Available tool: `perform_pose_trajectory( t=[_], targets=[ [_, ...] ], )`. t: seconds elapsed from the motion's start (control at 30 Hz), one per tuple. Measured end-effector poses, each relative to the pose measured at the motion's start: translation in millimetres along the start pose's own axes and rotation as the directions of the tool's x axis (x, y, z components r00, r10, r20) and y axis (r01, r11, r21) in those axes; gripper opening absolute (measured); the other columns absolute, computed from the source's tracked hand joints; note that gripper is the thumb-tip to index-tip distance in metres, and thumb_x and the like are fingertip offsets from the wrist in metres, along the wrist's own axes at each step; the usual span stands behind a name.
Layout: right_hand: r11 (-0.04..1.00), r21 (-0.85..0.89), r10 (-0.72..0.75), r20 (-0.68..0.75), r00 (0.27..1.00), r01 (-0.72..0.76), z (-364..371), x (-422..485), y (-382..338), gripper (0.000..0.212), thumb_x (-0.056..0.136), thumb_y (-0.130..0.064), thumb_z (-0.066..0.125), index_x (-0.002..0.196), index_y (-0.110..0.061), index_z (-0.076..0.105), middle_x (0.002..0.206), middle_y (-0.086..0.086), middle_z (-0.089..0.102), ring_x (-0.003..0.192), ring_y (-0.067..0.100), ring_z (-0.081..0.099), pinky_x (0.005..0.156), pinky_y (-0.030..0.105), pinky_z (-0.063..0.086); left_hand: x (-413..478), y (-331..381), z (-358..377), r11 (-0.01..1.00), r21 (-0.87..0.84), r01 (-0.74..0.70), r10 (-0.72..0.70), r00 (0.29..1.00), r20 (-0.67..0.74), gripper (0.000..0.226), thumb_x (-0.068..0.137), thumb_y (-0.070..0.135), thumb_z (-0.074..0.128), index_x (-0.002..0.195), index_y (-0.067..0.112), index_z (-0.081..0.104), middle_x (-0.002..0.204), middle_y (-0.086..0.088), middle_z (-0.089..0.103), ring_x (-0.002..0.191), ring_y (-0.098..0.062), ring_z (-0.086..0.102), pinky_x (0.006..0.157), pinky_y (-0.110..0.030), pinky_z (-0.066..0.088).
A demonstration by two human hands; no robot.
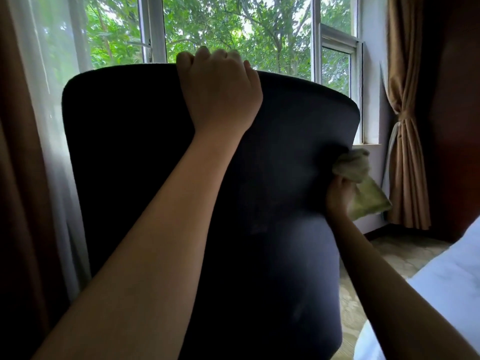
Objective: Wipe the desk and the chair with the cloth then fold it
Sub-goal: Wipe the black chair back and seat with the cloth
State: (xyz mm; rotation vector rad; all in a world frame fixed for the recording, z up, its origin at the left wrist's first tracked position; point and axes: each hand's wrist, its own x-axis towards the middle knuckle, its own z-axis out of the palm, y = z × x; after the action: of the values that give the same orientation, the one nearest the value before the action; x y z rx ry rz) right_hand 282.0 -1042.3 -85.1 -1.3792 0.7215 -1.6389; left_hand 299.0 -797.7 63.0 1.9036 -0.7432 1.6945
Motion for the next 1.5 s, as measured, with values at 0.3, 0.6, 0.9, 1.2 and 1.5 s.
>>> perform_pose_trajectory(
  t=[0.3,0.6,0.9,1.2,1.5],
  targets=[
    [1.000,-0.006,-0.027,0.042,0.999,0.028,8.6,-36.6,-14.8,0.065,0.092,-0.050,0.037,0.145,-0.013,0.031,0.146,0.011,0.036,0.135,0.027,0.034,0.112,0.036,0.024,-0.6,-0.1,-2.0,1.000,-0.022,0.021,-0.021,1.000,0.001,0.042,0.097,0.030,0.027,0.109,0.009,0.061,0.116,-0.009,0.063,0.113,-0.029,0.048,0.098,-0.040,0.025],
    [0.345,0.131,-0.834,0.497,0.240,0.929,27.7,-199.9,-96.2,0.034,0.052,-0.009,0.078,0.078,0.003,0.060,0.070,0.020,0.066,0.062,0.034,0.066,0.040,0.031,0.051,-1.0,1.7,-6.7,1.000,0.007,0.028,-0.029,0.999,0.034,0.042,0.098,0.030,0.026,0.109,0.007,0.060,0.116,-0.012,0.062,0.112,-0.030,0.048,0.098,-0.041,0.026],
    [0.234,-0.165,-0.837,0.466,0.285,0.958,32.2,-149.7,-44.0,0.049,0.087,-0.052,0.033,0.094,-0.016,0.066,0.085,0.011,0.072,0.077,0.027,0.070,0.063,0.037,0.057,-0.9,-10.3,-13.2,0.997,0.065,-0.039,0.032,0.994,0.109,0.047,0.099,0.036,0.026,0.118,0.006,0.055,0.123,-0.015,0.057,0.118,-0.032,0.045,0.100,-0.042,0.025],
    [0.991,-0.105,-0.070,0.070,0.995,0.077,-3.4,-35.4,0.6,0.054,0.101,-0.033,0.033,0.149,-0.014,0.021,0.152,0.017,0.027,0.136,0.034,0.029,0.107,0.038,0.024,-4.1,-17.0,-13.5,0.993,0.054,-0.105,0.097,0.986,0.132,0.046,0.099,0.040,0.027,0.122,0.008,0.051,0.125,-0.012,0.055,0.121,-0.031,0.043,0.102,-0.043,0.023],
    [0.994,-0.034,-0.096,0.160,0.982,0.103,12.8,-78.7,-24.9,0.067,0.090,-0.055,0.038,0.143,-0.016,0.033,0.143,0.007,0.041,0.132,0.021,0.037,0.112,0.029,0.023,-12.9,-18.7,-10.1,0.991,-0.018,-0.134,0.135,0.987,0.089,0.044,0.098,0.039,0.033,0.129,0.012,0.046,0.131,-0.010,0.049,0.126,-0.029,0.038,0.109,-0.042,0.017]
  ],
)
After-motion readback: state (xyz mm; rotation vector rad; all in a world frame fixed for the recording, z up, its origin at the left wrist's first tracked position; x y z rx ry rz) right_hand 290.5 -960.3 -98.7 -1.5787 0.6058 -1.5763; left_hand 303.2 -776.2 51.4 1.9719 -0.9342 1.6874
